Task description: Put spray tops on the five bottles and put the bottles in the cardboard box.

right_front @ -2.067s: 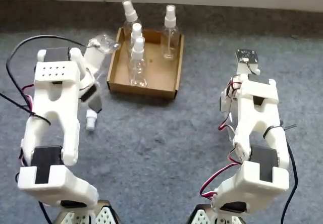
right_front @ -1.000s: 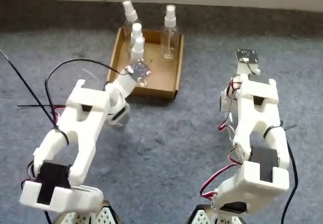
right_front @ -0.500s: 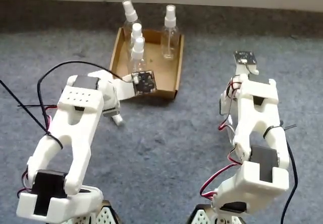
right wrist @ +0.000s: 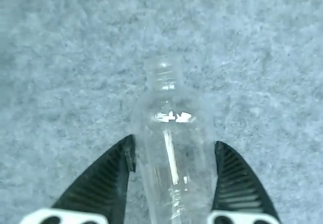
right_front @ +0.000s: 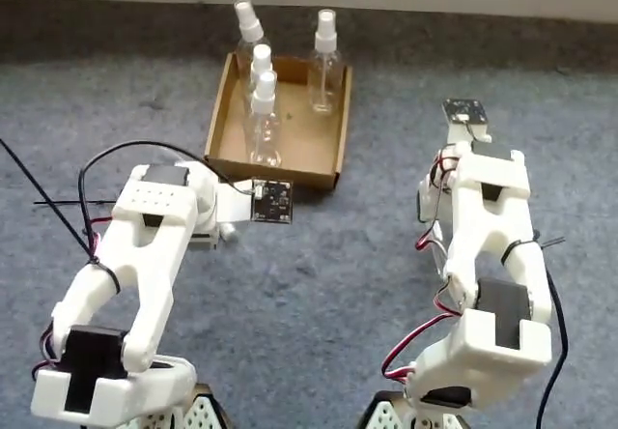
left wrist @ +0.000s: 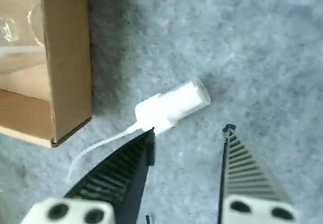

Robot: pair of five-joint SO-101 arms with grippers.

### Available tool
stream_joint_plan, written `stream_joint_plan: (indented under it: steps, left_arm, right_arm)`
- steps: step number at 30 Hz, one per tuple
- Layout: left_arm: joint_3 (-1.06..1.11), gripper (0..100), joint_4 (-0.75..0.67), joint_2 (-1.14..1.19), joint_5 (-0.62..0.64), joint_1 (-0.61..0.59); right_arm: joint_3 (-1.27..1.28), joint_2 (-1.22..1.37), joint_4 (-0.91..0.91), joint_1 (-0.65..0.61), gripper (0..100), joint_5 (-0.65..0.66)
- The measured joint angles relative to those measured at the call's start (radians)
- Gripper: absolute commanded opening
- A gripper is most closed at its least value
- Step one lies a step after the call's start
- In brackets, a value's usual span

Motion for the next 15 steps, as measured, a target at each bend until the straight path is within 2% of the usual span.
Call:
stream_joint_plan:
  steps: [9,15]
  left_arm:
    - [0.0,21,-0.098,0.011,0.0,0.044]
    - [-0.02,21,-0.157,0.167,0.0,0.054]
  right_arm:
    - [0.0,0.0,0.0,0.0,12.4,0.0]
    - [0.0,0.0,0.0,0.0,12.4,0.0]
